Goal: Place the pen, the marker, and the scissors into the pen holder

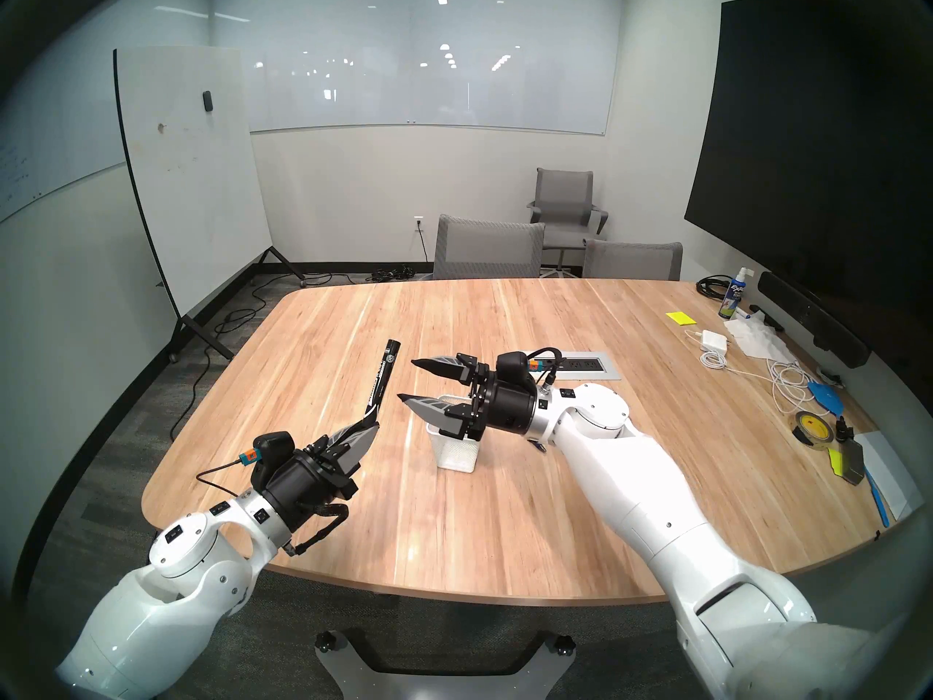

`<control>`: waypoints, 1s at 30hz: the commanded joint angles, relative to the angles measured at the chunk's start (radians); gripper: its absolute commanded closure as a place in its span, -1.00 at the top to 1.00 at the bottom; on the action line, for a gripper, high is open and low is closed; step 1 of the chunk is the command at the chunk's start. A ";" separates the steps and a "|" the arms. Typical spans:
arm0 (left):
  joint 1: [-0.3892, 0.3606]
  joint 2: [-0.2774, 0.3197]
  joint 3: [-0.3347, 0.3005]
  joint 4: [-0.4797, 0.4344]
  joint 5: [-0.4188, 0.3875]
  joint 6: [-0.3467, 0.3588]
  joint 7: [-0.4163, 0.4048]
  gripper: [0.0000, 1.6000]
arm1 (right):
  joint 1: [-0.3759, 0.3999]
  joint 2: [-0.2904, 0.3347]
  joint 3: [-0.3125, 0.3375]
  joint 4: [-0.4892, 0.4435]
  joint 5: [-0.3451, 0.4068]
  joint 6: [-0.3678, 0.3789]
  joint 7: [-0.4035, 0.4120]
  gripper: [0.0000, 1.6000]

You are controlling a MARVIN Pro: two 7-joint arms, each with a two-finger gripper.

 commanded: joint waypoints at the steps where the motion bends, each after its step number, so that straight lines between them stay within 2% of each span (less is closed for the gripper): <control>1: -0.001 0.000 -0.003 -0.022 -0.002 -0.001 0.000 -1.00 | 0.049 -0.034 -0.006 0.004 0.001 -0.003 0.006 1.00; 23: 0.000 0.000 -0.004 -0.023 -0.002 0.000 0.001 -1.00 | 0.076 -0.054 -0.019 0.028 -0.004 0.009 0.008 1.00; 30: 0.000 -0.001 -0.004 -0.023 -0.002 0.000 0.001 -1.00 | 0.064 -0.049 -0.006 0.029 -0.005 0.022 -0.030 1.00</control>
